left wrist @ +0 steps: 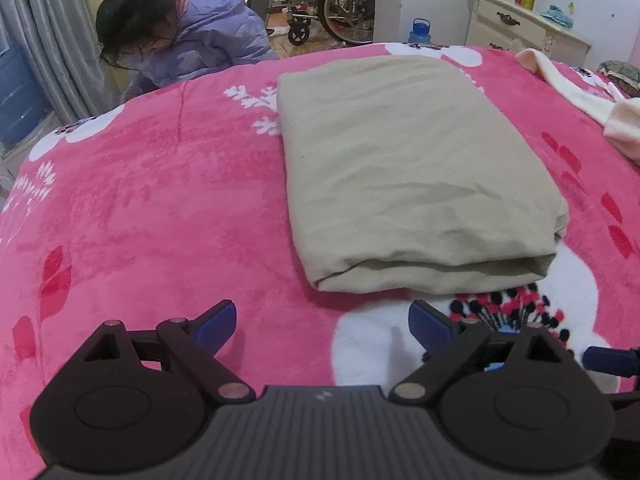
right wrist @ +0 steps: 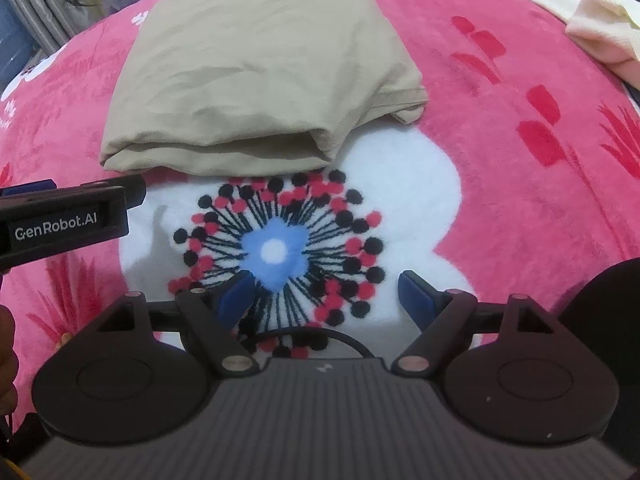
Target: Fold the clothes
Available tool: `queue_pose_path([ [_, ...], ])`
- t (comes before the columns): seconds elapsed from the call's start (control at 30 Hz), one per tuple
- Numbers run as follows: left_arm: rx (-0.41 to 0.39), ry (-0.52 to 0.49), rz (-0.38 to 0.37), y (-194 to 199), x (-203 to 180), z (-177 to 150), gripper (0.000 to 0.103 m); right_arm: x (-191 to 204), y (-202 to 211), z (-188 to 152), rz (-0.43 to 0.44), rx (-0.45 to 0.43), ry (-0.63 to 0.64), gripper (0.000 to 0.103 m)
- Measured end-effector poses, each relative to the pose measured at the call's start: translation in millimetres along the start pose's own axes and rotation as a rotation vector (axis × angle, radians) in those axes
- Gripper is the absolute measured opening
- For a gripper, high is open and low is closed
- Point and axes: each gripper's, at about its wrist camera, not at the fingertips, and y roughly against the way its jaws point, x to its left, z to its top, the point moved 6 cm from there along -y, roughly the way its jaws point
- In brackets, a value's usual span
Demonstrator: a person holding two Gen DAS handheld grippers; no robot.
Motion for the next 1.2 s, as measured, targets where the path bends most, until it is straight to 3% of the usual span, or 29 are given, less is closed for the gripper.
queue_pose_path([
  [1.2, 0.039, -0.022, 0.034, -9.6, 4.0, -8.1, 0.094, 5.0, -5.3, 1.5, -0.014, 0.008, 0.026, 0.081],
])
